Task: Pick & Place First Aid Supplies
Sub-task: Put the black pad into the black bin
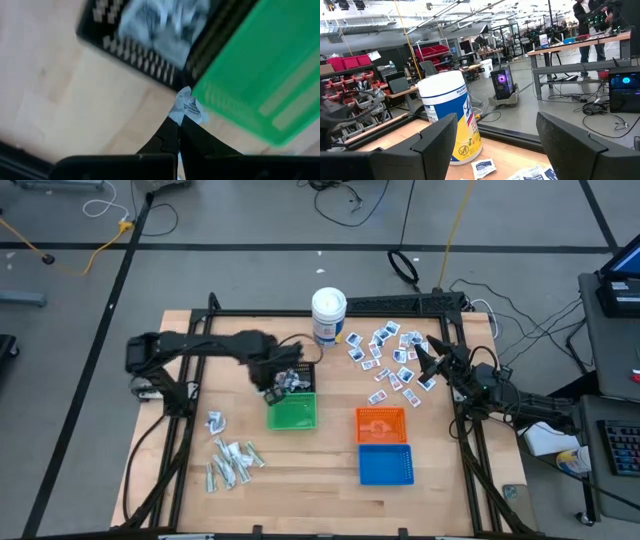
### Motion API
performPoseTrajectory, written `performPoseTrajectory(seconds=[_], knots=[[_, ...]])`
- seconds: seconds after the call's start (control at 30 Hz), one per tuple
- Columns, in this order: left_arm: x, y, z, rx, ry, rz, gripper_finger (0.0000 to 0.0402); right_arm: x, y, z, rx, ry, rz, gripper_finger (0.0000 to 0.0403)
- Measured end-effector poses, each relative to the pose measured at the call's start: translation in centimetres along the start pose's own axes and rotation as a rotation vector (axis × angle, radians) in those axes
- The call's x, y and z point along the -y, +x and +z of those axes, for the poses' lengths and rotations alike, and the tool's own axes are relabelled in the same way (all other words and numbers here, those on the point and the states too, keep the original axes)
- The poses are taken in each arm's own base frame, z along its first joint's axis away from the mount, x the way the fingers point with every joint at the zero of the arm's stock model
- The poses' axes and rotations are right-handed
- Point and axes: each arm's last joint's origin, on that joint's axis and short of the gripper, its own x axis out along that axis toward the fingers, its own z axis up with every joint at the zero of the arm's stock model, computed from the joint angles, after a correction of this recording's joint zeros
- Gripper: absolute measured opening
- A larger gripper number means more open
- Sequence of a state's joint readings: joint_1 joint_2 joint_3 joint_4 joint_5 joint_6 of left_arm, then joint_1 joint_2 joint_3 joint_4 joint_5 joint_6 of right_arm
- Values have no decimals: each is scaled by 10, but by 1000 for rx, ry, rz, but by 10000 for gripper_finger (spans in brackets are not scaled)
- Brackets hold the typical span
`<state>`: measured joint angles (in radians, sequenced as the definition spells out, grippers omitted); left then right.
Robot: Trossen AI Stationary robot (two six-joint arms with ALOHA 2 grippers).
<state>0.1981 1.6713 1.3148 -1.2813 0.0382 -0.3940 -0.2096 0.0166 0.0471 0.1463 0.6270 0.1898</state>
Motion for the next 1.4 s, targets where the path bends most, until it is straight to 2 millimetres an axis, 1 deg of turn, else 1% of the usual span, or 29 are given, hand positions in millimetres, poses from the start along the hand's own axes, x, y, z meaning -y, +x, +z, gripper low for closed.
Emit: performPoseTrajectory(seconds=[0.1,0.2,0.3,0.37,0.67,0.77,0.83,0.93,1.03,1.13,1.27,1.4], knots=[[1,-7,22,23,13,5,1,0,0,0,0,0,0,267],[1,-12,40,30,24,1,1,0,0,0,0,0,-1,267],[0,-13,52,35,17,1,0,0,0,0,0,0,0,267],[-1,-8,57,37,11,13,0,0,0,0,0,0,-1,267],[4,29,80,13,-5,89,1,0,0,0,0,0,0,267],[5,34,83,15,-5,83,13,0,0,0,0,0,0,267],[5,33,83,19,-10,87,31,0,0,0,0,0,-1,267],[4,32,83,24,-11,92,71,0,0,0,0,0,-1,267],[2,30,83,29,-7,84,128,0,0,0,0,0,0,267],[-1,28,82,17,-47,78,192,0,0,0,0,0,0,267],[-6,15,75,7,-91,22,261,0,0,0,0,0,-1,267],[-11,0,66,18,-158,-4,302,0,0,0,1,0,-1,267]])
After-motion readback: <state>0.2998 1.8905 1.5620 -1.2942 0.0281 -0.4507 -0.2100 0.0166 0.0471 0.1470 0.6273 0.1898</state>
